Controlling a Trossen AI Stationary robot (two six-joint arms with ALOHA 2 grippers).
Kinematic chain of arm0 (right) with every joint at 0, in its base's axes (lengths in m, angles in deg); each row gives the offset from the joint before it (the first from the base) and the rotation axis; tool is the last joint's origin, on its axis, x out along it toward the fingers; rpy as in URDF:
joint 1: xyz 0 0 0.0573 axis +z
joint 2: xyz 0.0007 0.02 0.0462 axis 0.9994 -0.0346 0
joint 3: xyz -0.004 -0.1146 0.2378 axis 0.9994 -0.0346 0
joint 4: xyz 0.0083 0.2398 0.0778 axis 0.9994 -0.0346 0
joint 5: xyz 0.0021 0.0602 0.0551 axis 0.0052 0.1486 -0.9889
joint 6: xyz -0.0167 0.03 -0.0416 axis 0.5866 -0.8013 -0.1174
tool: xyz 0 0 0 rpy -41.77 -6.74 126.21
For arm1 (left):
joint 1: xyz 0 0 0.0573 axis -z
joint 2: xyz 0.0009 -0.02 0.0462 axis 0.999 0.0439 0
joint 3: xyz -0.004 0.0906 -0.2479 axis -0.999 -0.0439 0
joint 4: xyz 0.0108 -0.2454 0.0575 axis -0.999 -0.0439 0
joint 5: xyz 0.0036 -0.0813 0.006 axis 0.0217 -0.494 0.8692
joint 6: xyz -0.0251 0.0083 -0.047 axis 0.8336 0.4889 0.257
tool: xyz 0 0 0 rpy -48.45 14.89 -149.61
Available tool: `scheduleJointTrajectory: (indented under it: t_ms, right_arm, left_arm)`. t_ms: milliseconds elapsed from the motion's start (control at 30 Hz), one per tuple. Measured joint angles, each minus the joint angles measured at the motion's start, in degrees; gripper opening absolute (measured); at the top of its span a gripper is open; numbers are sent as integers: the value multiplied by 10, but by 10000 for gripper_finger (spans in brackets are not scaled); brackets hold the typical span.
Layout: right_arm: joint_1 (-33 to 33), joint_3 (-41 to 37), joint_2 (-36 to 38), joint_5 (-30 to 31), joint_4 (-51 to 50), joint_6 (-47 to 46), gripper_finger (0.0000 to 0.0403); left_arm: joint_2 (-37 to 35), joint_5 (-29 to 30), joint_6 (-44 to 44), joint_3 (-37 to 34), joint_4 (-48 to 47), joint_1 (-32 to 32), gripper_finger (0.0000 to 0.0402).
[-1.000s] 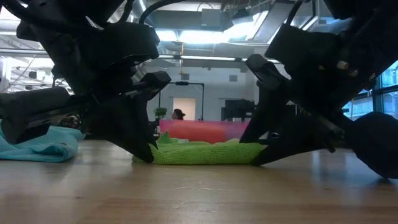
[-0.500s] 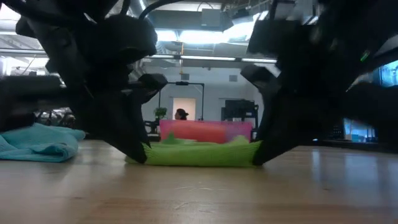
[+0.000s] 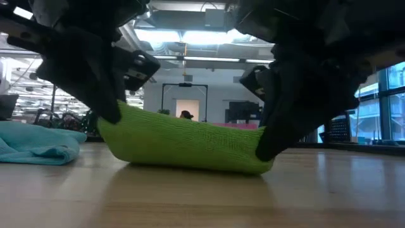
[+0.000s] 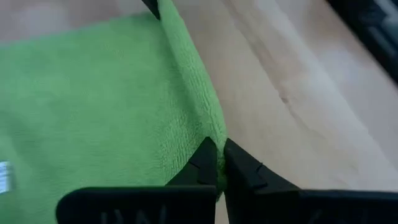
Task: Roll microfiber towels into tight, uniform cylinder then place into a basket
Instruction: Roll the green microfiber cloth
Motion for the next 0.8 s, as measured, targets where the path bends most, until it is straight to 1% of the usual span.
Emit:
scheduleJointTrajectory:
  t_ms: [100,233,433,567,667,800]
  right_arm:
    - [-9,-5,0,-27,26,-2,3]
    - [-29,-49,8,-59,99,-7,3]
    - [-59,-157,34,-106,273,-61,3]
    - [-67,-199,38,-137,367,-98,3]
    - [-60,-202,38,-140,378,-115,3]
    - [-46,-189,38,-142,375,-116,3]
  left_arm:
    - [-1,-39,1,-10,-1,-15,0]
    - [-1,-73,8,-28,4,-38,0]
    - [-1,-141,11,-60,66,-69,0]
    - [-1,-192,58,-64,72,-95,0]
    - [-1,-221,107,-58,73,-101,0]
    - [-1,-232,115,-43,71,-87,0]
